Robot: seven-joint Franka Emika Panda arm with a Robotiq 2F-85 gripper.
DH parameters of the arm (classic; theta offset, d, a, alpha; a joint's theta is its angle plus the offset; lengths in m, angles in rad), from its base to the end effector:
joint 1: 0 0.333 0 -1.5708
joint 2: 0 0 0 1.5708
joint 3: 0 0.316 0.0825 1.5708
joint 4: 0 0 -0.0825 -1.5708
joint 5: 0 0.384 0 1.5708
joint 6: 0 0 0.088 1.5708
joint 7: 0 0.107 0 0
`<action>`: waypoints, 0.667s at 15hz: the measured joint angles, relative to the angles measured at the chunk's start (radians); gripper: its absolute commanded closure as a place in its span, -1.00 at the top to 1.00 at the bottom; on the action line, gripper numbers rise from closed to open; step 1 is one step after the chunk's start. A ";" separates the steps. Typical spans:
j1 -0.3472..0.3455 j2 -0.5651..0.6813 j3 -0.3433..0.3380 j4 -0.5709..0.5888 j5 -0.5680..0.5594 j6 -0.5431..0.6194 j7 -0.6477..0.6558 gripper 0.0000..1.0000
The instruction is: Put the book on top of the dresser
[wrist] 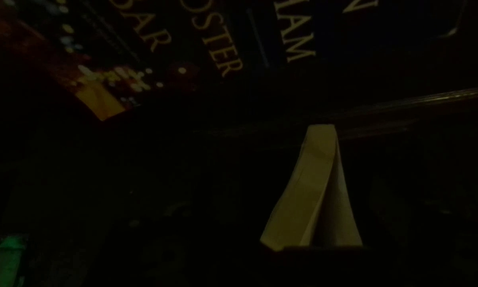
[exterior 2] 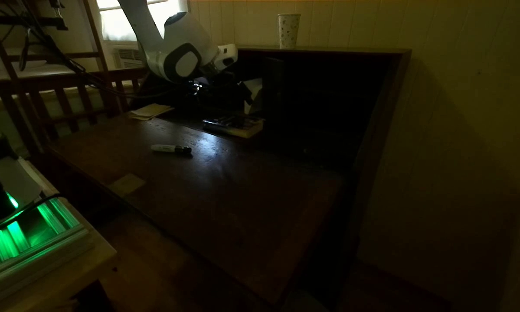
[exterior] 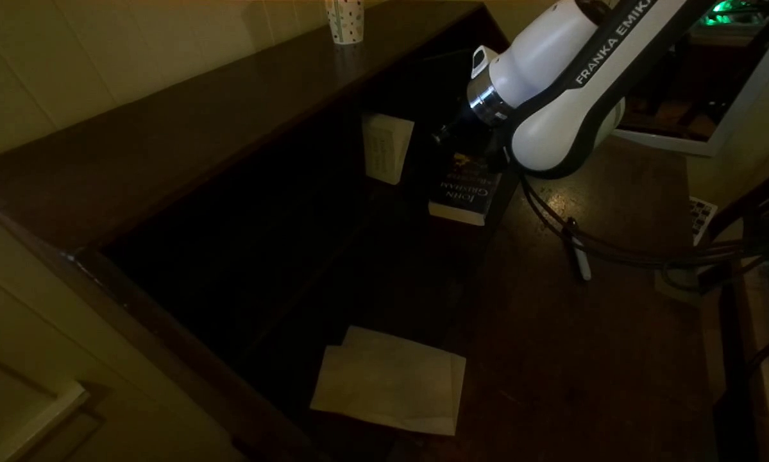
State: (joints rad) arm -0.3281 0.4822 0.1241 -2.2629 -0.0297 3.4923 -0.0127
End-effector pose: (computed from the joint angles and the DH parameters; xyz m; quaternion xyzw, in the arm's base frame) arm 0.5698 -0.1169 0.2359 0.9255 -0.0910 0.3673 0.0160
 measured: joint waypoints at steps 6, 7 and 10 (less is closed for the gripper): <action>-0.001 0.043 0.018 0.048 -0.019 0.015 0.000 1.00; -0.003 0.051 0.023 0.056 -0.023 0.016 0.000 1.00; -0.008 0.075 0.034 0.076 -0.031 0.022 0.000 1.00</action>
State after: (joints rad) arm -0.3366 0.5568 0.1581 -2.1873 -0.0609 3.5144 -0.0127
